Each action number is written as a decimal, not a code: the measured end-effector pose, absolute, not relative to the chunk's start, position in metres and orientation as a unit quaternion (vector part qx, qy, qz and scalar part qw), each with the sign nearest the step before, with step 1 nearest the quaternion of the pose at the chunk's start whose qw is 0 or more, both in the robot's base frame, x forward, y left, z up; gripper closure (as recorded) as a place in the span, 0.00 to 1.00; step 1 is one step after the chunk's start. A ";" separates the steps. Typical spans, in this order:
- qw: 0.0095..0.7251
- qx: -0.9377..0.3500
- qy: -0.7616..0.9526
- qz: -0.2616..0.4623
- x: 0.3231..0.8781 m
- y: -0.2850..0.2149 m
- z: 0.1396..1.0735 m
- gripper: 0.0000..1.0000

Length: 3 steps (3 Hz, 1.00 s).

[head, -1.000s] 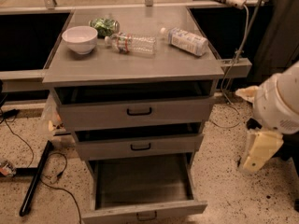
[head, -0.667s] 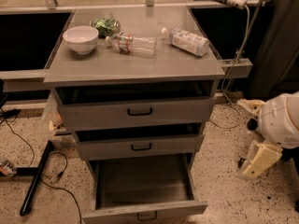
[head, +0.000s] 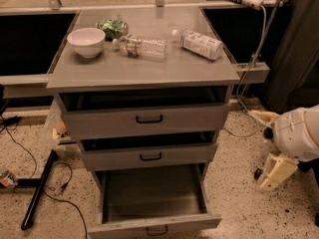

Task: Close bottom drawer

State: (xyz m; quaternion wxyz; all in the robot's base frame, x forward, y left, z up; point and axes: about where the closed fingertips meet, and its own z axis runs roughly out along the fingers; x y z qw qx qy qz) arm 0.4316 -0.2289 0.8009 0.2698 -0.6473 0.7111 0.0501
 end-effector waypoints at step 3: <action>0.244 -0.645 0.723 0.053 0.426 -0.195 0.656 0.00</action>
Offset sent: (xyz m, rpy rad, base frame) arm -0.0133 0.0513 -0.1660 -0.0398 0.0583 -0.0130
